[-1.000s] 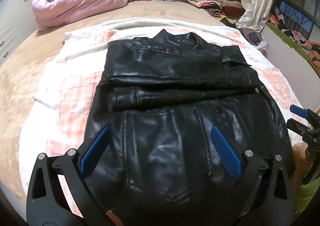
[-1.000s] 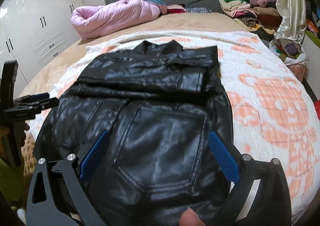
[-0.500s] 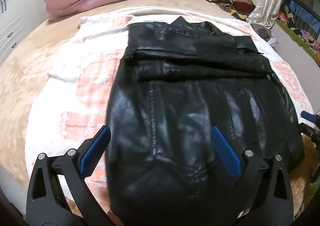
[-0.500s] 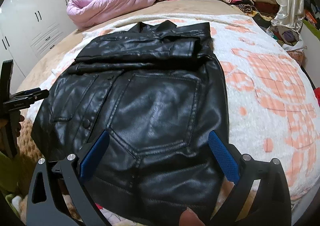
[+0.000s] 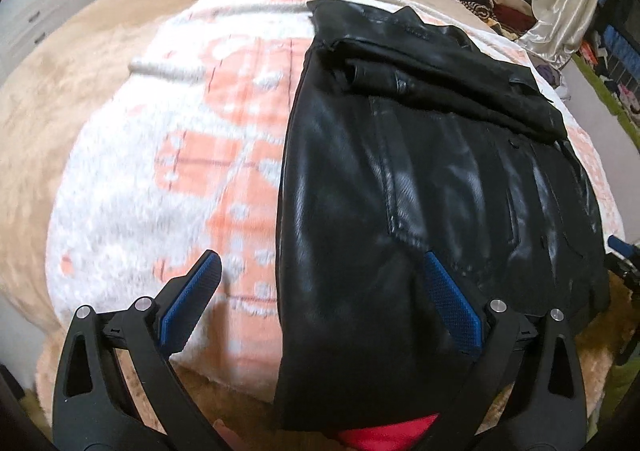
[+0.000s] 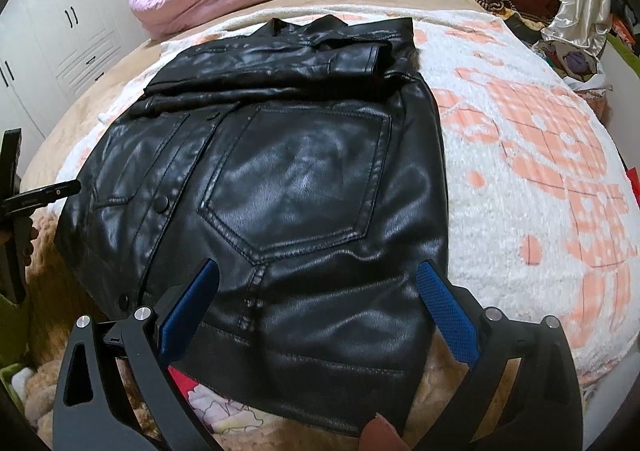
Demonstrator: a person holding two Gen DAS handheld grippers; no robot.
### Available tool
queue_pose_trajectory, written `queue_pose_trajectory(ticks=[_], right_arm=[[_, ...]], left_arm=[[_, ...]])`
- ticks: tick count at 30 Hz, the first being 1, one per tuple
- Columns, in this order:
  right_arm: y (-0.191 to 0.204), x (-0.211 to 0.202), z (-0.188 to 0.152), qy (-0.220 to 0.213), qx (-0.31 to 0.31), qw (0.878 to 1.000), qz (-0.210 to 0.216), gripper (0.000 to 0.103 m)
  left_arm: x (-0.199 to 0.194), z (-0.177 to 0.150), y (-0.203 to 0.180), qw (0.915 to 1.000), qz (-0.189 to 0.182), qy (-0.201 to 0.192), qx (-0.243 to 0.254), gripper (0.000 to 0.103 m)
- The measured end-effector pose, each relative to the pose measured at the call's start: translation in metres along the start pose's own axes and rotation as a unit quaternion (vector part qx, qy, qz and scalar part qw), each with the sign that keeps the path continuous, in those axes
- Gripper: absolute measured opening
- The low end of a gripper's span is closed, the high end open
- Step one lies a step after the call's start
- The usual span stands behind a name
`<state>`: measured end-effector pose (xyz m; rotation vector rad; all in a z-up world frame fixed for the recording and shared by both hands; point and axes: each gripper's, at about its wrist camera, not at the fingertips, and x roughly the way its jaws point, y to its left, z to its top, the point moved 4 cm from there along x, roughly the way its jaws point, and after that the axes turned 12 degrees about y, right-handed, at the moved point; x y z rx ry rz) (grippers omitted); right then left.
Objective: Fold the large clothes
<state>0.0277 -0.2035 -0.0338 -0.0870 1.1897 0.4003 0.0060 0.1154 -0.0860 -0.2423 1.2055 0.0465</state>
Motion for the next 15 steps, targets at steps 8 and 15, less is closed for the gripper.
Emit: queue_pose_trajectory(ticks=[8, 15], right_arm=[[-0.007, 0.000, -0.011, 0.012, -0.001, 1.000, -0.005, 0.099], [-0.021, 0.000, -0.022, 0.042, 0.001, 0.999, -0.003, 0.098]], left_arm=[[0.005, -0.013, 0.006, 0.9992, -0.035, 0.016, -0.009, 0.049], [0.007, -0.029, 0.009, 0.9976, -0.062, 0.031, -0.010, 0.038]])
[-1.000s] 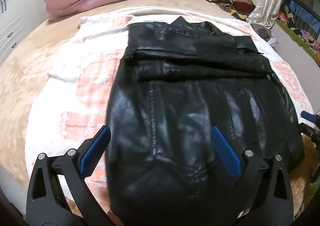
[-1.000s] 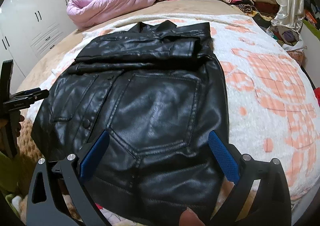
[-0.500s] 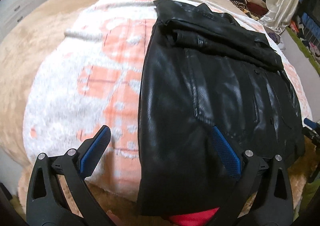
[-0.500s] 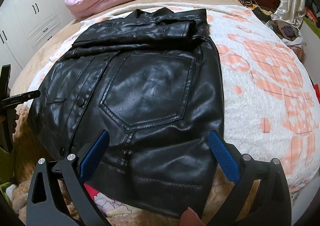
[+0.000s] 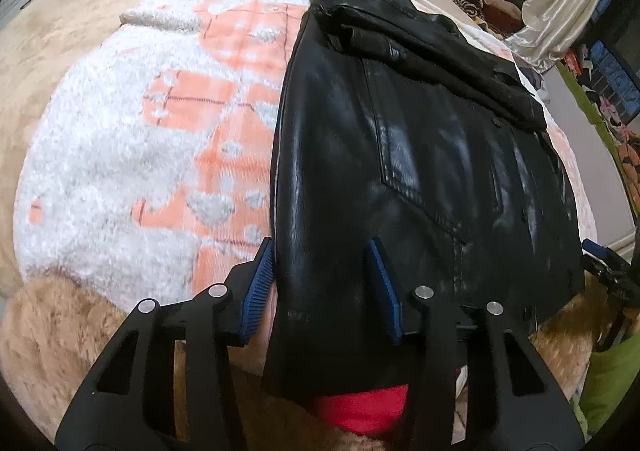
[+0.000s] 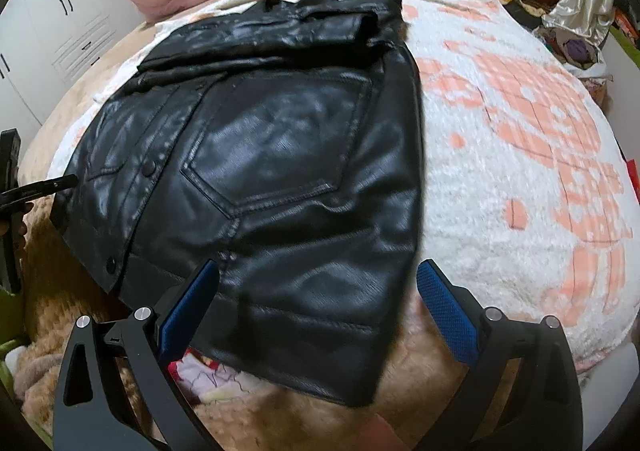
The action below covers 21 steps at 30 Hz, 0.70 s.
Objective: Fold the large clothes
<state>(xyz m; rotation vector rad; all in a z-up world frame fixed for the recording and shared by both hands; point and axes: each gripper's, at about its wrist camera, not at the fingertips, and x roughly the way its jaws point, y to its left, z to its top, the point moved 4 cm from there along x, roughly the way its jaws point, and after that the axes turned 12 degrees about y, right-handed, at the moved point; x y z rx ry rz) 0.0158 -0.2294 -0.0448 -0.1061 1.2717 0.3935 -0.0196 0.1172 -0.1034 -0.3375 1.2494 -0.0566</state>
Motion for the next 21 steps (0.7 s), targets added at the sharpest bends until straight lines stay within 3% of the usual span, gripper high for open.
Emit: queue_pose_trajectory(ticks=[6, 9, 12, 14, 15, 16, 18, 21], right_arm=[[-0.001, 0.015, -0.009, 0.047, -0.007, 0.999, 0.012, 0.097], [0.006, 0.022, -0.013, 0.059, -0.028, 0.998, 0.005, 0.085], [0.006, 0.023, -0.015, 0.060, -0.030, 0.998, 0.012, 0.080], [0.004, 0.021, -0.015, 0.053, -0.026, 0.998, 0.023, 0.062], [0.000, 0.017, -0.015, 0.040, -0.014, 0.999, 0.032, 0.038], [-0.004, 0.013, -0.015, 0.029, -0.005, 0.999, 0.041, 0.026], [-0.016, 0.005, -0.019, 0.009, 0.017, 0.997, 0.078, 0.020], [-0.021, -0.008, -0.028, -0.018, 0.021, 0.995, 0.099, 0.016]], left_arm=[[0.003, -0.014, -0.001, 0.9999, -0.005, 0.012, 0.005, 0.039], [0.005, -0.014, 0.002, 0.9998, -0.013, 0.014, 0.000, 0.040], [0.004, -0.015, 0.001, 0.9999, -0.009, 0.014, 0.001, 0.039], [0.005, -0.015, 0.000, 0.9999, -0.004, 0.011, 0.003, 0.029], [0.004, -0.015, -0.002, 0.9999, 0.007, 0.006, 0.008, 0.024], [0.001, -0.016, -0.004, 0.9999, 0.011, 0.002, 0.011, 0.017], [-0.003, -0.017, -0.007, 0.9998, 0.012, -0.005, 0.014, 0.011], [-0.015, -0.019, -0.004, 0.9998, -0.008, -0.016, 0.012, 0.007]])
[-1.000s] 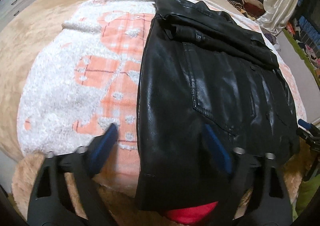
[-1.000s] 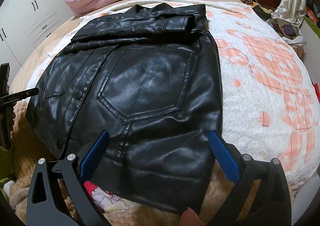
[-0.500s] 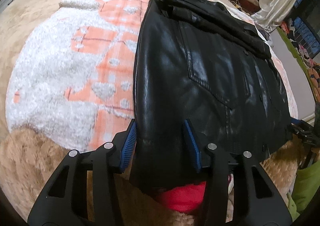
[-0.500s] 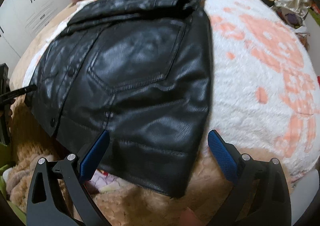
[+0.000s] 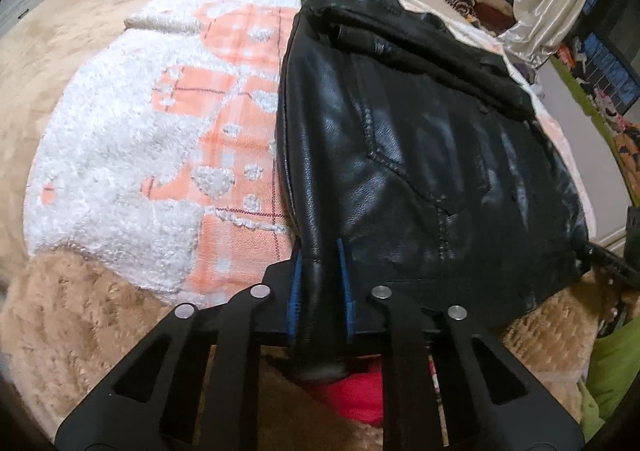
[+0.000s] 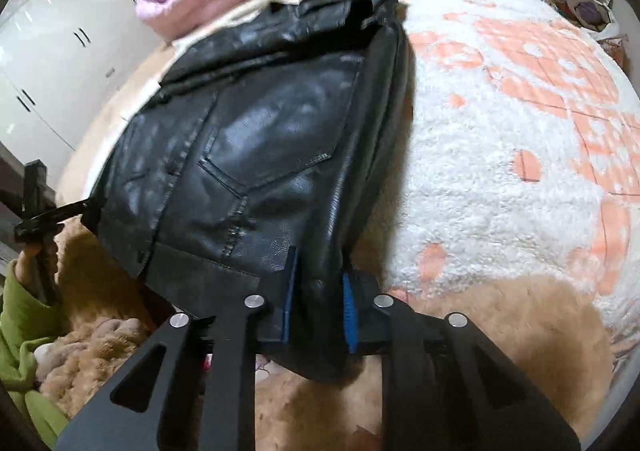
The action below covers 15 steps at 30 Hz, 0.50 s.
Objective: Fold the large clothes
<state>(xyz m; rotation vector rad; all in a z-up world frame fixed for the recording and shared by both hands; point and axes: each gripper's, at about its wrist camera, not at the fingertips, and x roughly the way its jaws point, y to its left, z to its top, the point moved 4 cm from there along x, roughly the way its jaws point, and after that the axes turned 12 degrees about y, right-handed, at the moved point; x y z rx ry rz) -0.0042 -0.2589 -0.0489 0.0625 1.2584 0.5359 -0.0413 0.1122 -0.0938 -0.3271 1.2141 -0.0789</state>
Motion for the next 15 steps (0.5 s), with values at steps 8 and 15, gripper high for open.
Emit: queue_pose_trajectory(ticks=[8, 15], right_arm=[[0.013, -0.049, 0.007, -0.055, -0.008, 0.996, 0.070, 0.011], [0.012, -0.090, 0.052, -0.141, 0.009, 0.982, 0.127, 0.010]], left_arm=[[-0.038, 0.006, -0.003, 0.9977, -0.061, -0.029, -0.008, 0.004], [-0.078, 0.048, -0.003, 0.9901, -0.115, -0.079, -0.018, 0.004]])
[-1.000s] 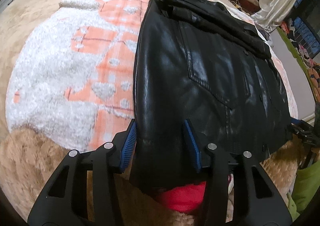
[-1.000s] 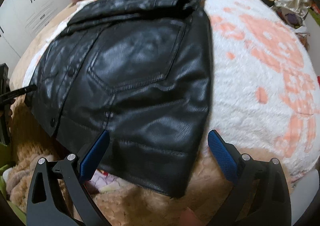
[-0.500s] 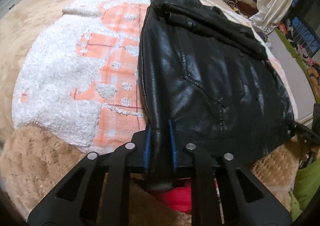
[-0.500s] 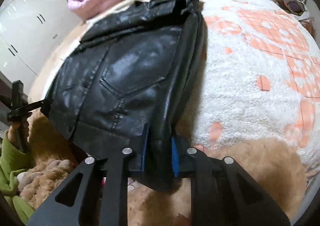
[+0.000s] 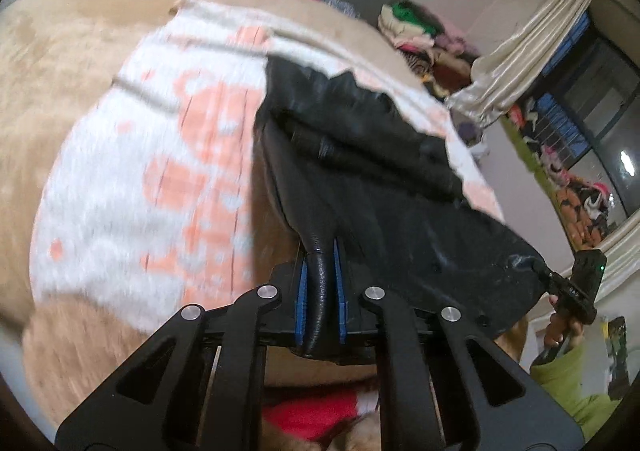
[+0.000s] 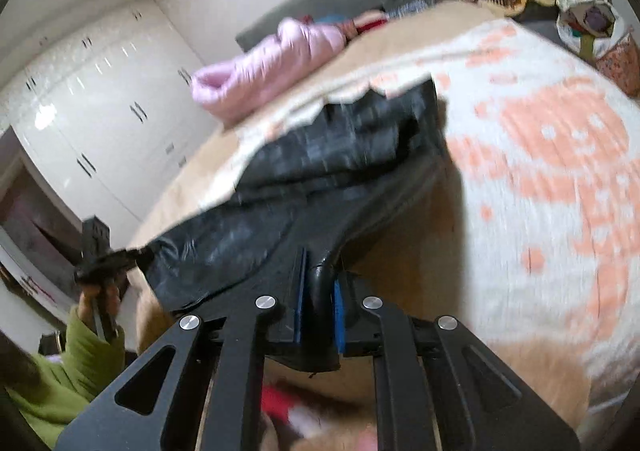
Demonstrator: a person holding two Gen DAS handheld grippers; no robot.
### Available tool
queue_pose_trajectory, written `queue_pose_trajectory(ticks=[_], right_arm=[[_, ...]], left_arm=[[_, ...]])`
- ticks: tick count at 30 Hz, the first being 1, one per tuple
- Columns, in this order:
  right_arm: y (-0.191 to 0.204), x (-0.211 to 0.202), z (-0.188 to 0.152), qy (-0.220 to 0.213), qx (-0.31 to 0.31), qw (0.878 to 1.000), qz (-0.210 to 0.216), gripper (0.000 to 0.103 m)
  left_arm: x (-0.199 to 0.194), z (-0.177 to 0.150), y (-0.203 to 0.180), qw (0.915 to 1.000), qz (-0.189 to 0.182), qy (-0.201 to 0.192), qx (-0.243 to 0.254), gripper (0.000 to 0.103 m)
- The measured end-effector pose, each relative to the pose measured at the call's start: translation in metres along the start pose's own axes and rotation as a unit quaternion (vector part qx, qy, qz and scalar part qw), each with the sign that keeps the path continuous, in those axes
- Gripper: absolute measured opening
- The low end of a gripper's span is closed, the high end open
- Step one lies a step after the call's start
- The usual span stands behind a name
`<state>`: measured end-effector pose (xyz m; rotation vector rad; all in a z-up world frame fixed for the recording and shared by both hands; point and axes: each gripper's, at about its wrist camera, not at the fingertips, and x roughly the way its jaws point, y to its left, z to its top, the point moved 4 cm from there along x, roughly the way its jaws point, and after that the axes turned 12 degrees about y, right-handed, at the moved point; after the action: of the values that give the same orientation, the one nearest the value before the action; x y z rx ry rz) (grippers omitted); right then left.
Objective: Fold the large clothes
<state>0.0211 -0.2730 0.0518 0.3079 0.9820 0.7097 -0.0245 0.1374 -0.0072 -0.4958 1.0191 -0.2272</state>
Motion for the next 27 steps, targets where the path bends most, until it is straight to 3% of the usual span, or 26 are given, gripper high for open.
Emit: queue_pose_trajectory(ticks=[8, 13, 20, 27], right_arm=[[-0.012, 0.001, 0.071, -0.074, 0.039, 0.996, 0.034, 0.010], [-0.023, 0.007, 0.104, -0.102, 0.053, 0.993, 0.027, 0.010], [-0.036, 0.027, 0.139, -0.107, 0.074, 0.991, 0.028, 0.011], [-0.052, 0.054, 0.167, -0.105, 0.095, 0.990, 0.001, 0.011]], left_arm=[[-0.008, 0.074, -0.026, 0.9990, -0.012, -0.040, 0.012, 0.005], [0.004, 0.115, -0.039, 0.9985, -0.006, -0.053, 0.011, 0.005], [0.027, 0.152, -0.031, 0.9983, -0.014, -0.053, -0.023, 0.006], [0.047, 0.173, -0.033, 0.9982, 0.018, -0.053, -0.022, 0.006]])
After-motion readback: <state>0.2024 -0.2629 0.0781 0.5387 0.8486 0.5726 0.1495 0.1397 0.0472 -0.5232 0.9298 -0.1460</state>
